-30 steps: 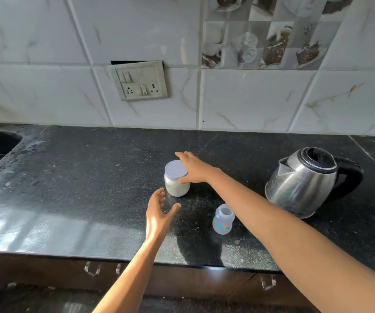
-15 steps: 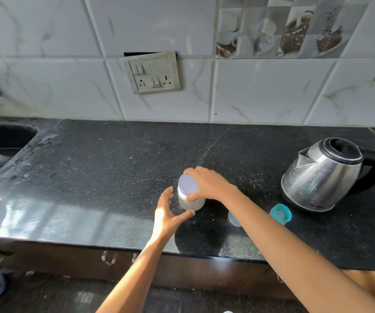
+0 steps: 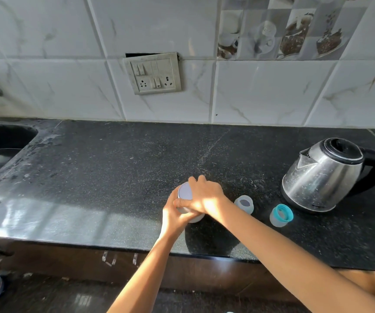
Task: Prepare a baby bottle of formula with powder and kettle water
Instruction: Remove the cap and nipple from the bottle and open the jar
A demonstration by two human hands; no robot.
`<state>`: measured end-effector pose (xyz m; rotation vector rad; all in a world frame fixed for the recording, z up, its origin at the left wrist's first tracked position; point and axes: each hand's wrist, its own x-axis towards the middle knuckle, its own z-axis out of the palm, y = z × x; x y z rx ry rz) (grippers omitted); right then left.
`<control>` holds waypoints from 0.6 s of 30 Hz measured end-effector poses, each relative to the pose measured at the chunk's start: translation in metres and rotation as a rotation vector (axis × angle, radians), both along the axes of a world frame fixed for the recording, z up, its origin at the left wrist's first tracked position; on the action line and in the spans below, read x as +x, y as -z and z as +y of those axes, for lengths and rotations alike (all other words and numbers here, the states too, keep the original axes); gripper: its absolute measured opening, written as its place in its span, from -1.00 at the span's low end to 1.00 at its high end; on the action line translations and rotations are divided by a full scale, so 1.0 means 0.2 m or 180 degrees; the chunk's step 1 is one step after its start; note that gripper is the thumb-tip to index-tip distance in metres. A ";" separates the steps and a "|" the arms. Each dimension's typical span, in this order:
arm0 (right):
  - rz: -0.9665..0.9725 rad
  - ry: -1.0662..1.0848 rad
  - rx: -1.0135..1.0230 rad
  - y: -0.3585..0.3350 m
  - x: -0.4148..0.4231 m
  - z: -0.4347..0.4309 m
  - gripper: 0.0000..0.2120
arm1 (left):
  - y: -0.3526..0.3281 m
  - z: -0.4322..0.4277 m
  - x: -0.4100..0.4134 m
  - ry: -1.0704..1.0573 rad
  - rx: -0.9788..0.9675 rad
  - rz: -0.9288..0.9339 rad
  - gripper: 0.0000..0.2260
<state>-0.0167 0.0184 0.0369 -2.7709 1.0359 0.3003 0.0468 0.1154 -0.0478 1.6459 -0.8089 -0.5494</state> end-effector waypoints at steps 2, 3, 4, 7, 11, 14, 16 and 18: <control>-0.0005 0.0122 0.0047 0.01 0.01 0.01 -0.29 | 0.01 0.00 0.01 0.0020 -0.0002 -0.0060 -0.31; -0.0014 0.0074 0.0015 0.01 0.02 0.01 -0.32 | 0.01 0.00 0.01 0.0019 -0.0008 -0.0078 -0.34; 0.0001 -0.0022 -0.0026 0.01 0.03 0.00 -0.34 | 0.02 -0.01 0.01 0.0005 -0.0004 -0.0088 -0.35; 0.0121 -0.0310 -0.0176 -0.02 0.03 -0.01 -0.38 | 0.02 -0.01 0.01 -0.0068 0.0043 -0.0114 -0.34; 0.0040 -0.0535 -0.0450 0.01 0.01 -0.02 -0.39 | 0.02 -0.01 0.01 -0.0179 0.0123 -0.0199 -0.32; -0.0217 -0.0649 -0.0609 0.04 -0.01 -0.04 -0.39 | 0.02 -0.02 0.01 -0.0189 0.0178 -0.0241 -0.34; -0.0391 -0.0733 -0.0687 0.06 -0.03 -0.05 -0.40 | 0.02 -0.01 0.01 -0.0213 0.0173 -0.0237 -0.34; -0.0541 -0.0887 -0.0700 0.08 -0.04 -0.06 -0.41 | 0.02 -0.01 0.01 -0.0220 0.0141 -0.0219 -0.35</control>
